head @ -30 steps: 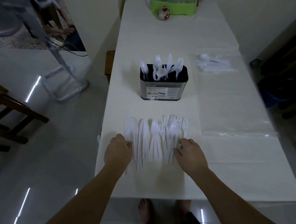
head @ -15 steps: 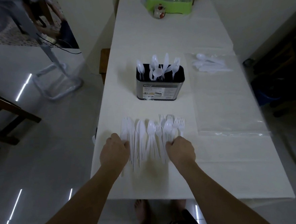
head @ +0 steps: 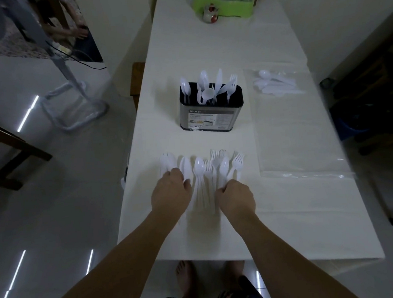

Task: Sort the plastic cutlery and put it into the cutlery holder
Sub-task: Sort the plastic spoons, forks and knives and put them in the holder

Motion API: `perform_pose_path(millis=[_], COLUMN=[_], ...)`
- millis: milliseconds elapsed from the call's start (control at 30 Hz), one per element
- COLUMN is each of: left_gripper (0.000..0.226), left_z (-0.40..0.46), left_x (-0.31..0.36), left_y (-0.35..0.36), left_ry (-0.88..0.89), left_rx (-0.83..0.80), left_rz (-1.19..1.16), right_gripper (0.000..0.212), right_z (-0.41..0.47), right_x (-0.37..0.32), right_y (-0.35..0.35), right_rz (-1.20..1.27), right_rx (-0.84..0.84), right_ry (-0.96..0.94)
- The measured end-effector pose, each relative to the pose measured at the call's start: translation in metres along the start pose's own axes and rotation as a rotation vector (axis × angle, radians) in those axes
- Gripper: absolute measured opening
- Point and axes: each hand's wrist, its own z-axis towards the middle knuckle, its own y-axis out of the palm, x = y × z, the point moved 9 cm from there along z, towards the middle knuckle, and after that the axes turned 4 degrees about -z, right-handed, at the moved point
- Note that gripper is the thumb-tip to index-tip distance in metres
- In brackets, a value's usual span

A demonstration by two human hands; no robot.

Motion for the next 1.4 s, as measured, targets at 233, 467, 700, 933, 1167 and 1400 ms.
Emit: perform_pose_path(millis=[233, 467, 700, 933, 1167, 1400], left_gripper=[0.028, 0.032, 0.016, 0.032, 0.033, 0.030], left_z=[0.000, 0.010, 0.016, 0.021, 0.014, 0.011], left_x=[0.025, 0.018, -0.012, -0.039, -0.045, -0.046], left_y=[0.041, 0.043, 0.032, 0.033, 0.022, 0.017], left_ry=[-0.033, -0.174, -0.304, -0.326, -0.382, -0.400], left_rx=[-0.240, -0.274, -0.163, -0.049, -0.052, -0.071], left_rz=[-0.330, -0.469, -0.632, -0.650, -0.587, -0.603], right_gripper=[0.016, 0.016, 0.027, 0.037, 0.027, 0.027], right_z=[-0.011, -0.028, -0.023, -0.022, -0.027, -0.022], right_x=[-0.012, -0.047, -0.032, -0.045, -0.056, -0.047], right_y=[-0.008, 0.008, 0.022, 0.038, 0.038, 0.033], right_rz=[0.068, 0.194, 0.140, 0.050, 0.059, 0.088], right_rx=[0.048, -0.031, -0.043, -0.092, -0.086, -0.009], right_ry=[-0.102, -0.346, -0.176, -0.094, -0.082, -0.028])
